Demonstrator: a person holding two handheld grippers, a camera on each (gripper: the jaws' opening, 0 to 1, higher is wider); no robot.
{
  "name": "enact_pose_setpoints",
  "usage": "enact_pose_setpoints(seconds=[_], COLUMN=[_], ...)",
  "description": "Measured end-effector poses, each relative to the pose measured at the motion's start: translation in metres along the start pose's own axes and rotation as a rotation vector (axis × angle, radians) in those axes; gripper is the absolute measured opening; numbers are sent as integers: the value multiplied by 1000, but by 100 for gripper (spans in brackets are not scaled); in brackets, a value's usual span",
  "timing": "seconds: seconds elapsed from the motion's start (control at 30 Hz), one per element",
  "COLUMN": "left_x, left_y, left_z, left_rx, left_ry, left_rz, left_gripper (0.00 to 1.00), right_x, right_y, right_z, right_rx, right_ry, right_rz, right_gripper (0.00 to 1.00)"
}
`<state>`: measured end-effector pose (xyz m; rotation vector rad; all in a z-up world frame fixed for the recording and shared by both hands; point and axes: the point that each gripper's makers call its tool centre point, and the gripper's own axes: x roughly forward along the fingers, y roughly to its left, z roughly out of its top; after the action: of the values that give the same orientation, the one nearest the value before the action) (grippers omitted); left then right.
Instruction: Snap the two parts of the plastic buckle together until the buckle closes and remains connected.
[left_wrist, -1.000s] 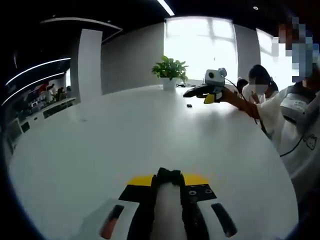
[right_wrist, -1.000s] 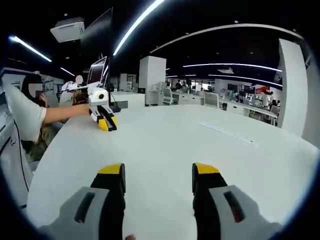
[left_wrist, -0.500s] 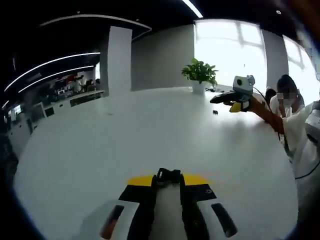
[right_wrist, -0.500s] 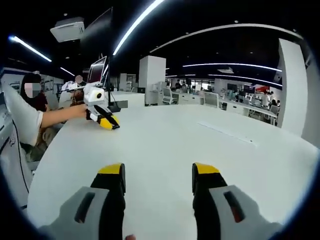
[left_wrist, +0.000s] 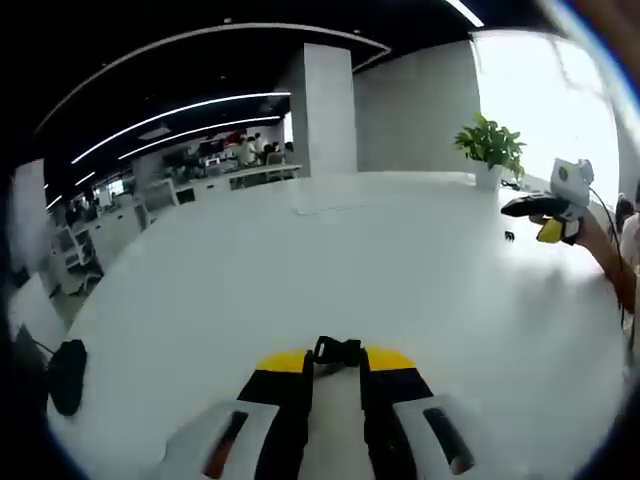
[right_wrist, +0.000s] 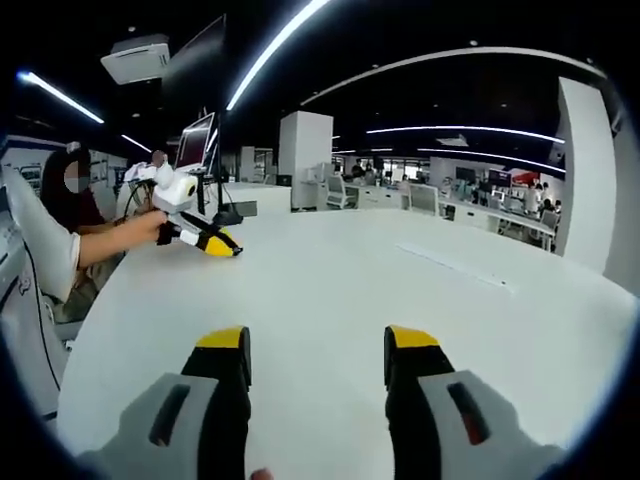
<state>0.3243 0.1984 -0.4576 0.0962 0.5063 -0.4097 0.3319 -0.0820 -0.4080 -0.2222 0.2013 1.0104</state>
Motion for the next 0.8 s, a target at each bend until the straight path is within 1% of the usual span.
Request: enact_pose_setpoints(seconds=[0.17,0.27,0.37,0.43,0.53,0.6,0.67,0.7,0.8], left_x=[-1,-6,-9,-13,-21,-25,-30,-33,-40], left_y=[-4,-3,-7,-4,-3,0,4,5,7], left_z=[2,9,8,5,4,2,-2,-5,-14], left_rx=[-54,-106,-95,-98,-136,-148,-155,-163,-149], left_ry=[-44,-102,-106,-108,-140,-147,-138,-128,-88], left_rz=[38,75,84,132,182,223,270,292,360], left_gripper=[18,18,18,18,18,18,18,18,18], right_x=[-1,-1,-1,-1,0,0,1,1,1], right_y=[1,2,4,5,7,8,9,10,11], right_z=[2,3,4,4,3,2,2,2,2], right_rx=[-3,-9,-11,-14,-26,-32,-30,-29,-27], right_ry=[-3,-5,-9,-9,0,4,7,7,5], right_rz=[-1,0,2,4,3,6,12,14,18], right_gripper=[54,54,54,54,54,54,54,54,54])
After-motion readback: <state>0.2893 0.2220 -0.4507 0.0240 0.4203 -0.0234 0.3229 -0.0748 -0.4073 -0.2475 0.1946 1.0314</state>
